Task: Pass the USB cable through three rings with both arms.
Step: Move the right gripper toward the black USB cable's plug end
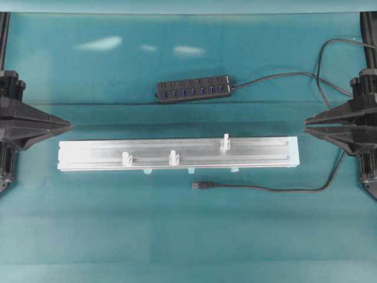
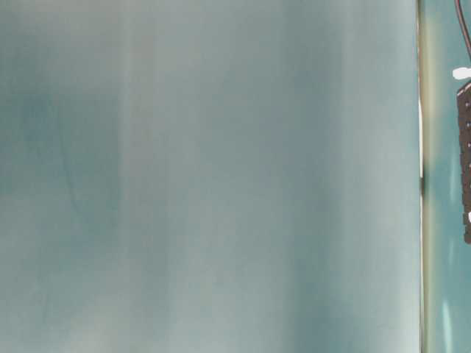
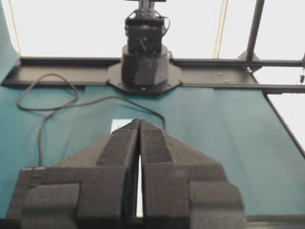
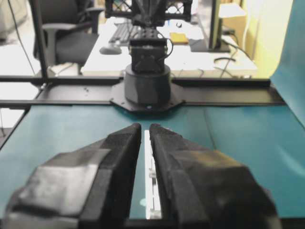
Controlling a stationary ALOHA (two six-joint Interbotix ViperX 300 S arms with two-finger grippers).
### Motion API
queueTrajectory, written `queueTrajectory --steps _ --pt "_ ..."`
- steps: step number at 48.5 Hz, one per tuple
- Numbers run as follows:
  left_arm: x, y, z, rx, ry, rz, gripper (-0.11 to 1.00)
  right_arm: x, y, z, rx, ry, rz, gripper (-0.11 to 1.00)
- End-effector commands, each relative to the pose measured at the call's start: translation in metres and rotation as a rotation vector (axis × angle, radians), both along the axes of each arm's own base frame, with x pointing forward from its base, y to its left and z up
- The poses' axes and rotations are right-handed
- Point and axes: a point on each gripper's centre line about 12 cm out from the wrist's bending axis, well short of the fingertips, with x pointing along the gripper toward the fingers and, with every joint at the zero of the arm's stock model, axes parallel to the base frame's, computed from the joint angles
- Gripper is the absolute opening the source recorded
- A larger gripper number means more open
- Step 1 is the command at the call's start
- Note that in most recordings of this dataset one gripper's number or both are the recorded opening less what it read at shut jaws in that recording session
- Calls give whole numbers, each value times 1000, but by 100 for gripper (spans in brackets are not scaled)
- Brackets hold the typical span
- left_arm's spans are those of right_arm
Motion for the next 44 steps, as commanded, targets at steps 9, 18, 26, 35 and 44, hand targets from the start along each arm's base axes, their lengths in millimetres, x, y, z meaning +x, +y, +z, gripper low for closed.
queueTrajectory --steps 9,18,26,35,44 --pt "18 -7 22 -31 54 -33 2 11 7 -1 109 80 36 -8" --pt "23 -7 25 -20 198 -29 2 21 10 -2 216 194 41 -9" --pt "24 -7 28 -16 258 -28 2 35 12 -7 218 330 33 -9" --pt "29 -7 20 -14 302 -27 2 58 17 -13 202 514 29 -9" --pt "34 -6 12 -12 353 -25 2 88 26 -26 161 714 36 -9"
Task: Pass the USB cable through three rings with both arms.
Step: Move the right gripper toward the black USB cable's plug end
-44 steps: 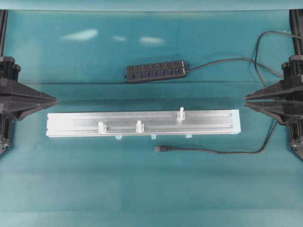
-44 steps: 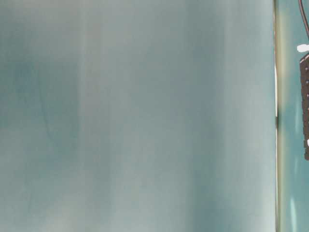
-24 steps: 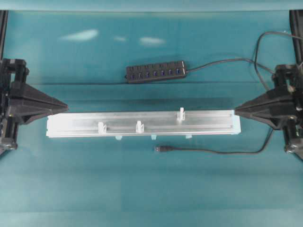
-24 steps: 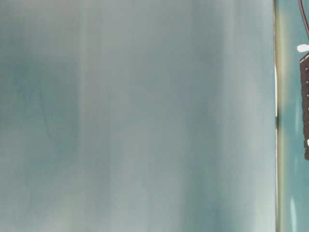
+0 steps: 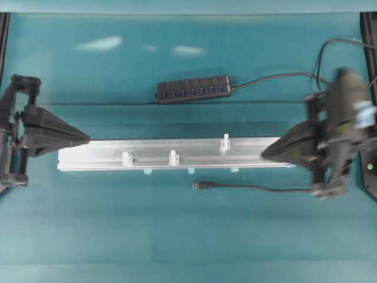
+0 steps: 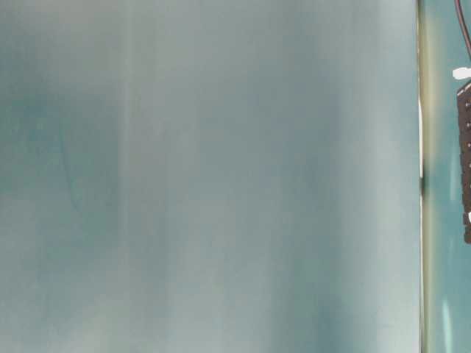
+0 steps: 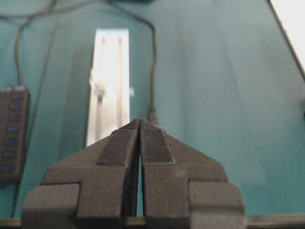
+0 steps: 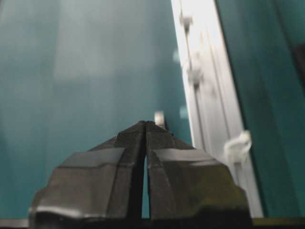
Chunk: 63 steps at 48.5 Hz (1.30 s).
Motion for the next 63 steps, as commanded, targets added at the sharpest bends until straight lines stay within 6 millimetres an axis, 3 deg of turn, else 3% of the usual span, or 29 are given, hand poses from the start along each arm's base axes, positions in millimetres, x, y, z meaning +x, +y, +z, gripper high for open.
queueTrajectory --steps 1,15,32,41,48,59,63 --pt "3 0 12 2 -26 -1 2 17 6 7 -14 51 21 -9" --pt "2 0 14 5 -31 -1 2 61 17 -11 -120 297 90 -9" --pt "3 0 17 5 -31 -1 2 91 18 -43 -160 463 108 -8" --pt "3 0 17 4 -31 -1 2 100 19 -56 -161 488 109 -2" --pt "4 0 19 4 -34 -1 2 106 19 -62 -160 502 106 18" --pt "5 0 22 3 -40 -1 2 114 17 -79 -171 556 105 81" --pt "5 0 22 3 -40 -1 2 117 17 -82 -182 562 107 81"
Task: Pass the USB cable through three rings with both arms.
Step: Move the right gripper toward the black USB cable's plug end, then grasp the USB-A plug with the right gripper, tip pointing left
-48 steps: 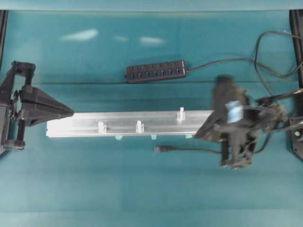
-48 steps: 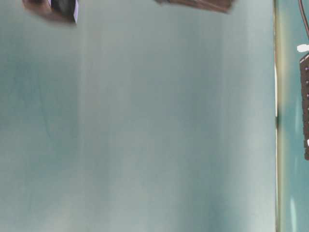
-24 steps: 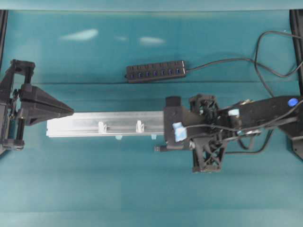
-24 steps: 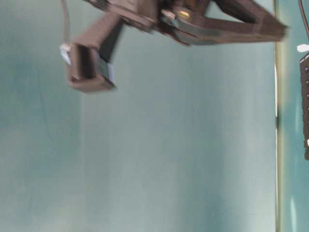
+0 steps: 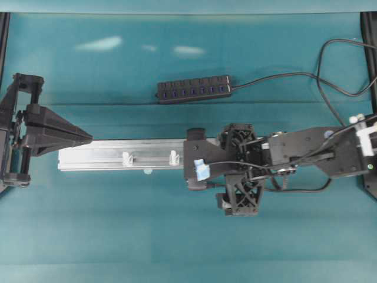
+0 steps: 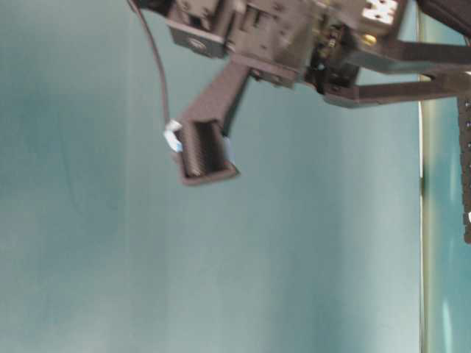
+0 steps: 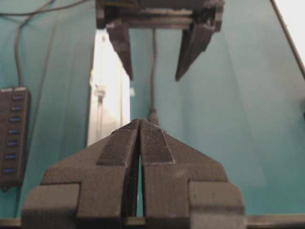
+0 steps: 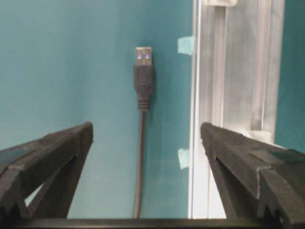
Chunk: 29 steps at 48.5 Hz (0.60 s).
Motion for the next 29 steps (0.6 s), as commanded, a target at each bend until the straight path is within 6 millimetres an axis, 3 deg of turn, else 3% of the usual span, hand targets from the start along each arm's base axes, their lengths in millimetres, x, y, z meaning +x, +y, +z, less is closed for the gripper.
queueTrajectory --steps 1,29 --pt "2 0 12 1 -32 0 2 6 0 5 -11 -20 11 80" --pt "2 0 8 3 1 0 2 3 -3 -38 -53 19 44 78"
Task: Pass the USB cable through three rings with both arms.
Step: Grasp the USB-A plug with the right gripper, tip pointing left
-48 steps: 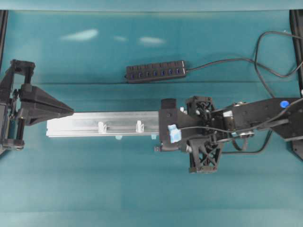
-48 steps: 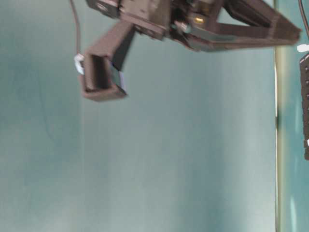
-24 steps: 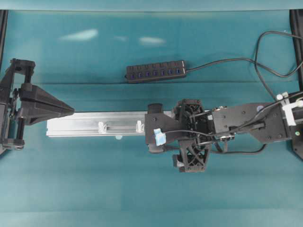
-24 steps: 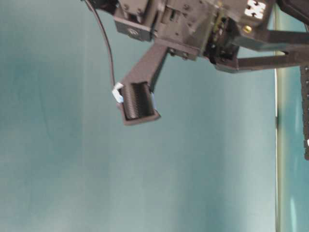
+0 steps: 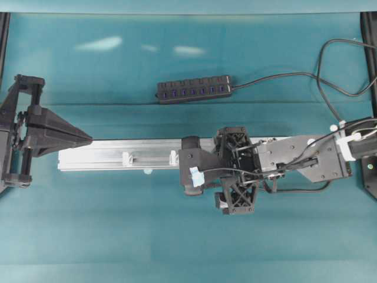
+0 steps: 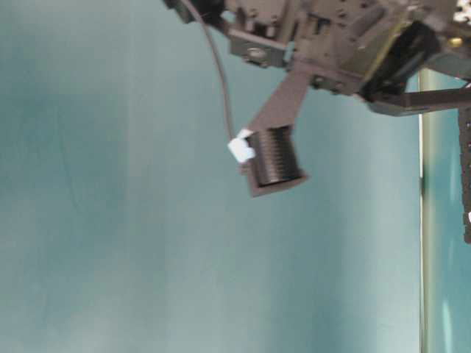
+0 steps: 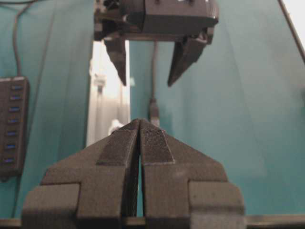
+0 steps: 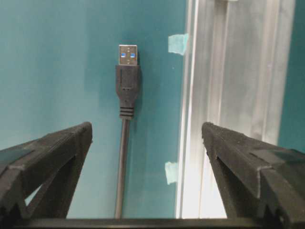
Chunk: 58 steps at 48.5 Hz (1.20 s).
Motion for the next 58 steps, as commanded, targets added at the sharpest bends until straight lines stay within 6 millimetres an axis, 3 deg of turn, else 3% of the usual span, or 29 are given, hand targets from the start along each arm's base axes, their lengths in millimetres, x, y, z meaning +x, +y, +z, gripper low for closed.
queueTrajectory --steps 1,15,58 --pt "3 0 13 1 -34 0 2 1 1 -3 0 -9 5 78" --pt "3 0 12 2 -31 0 2 -1 6 -23 10 18 10 77" --pt "5 4 10 1 -20 17 2 -1 8 -45 26 46 -31 77"
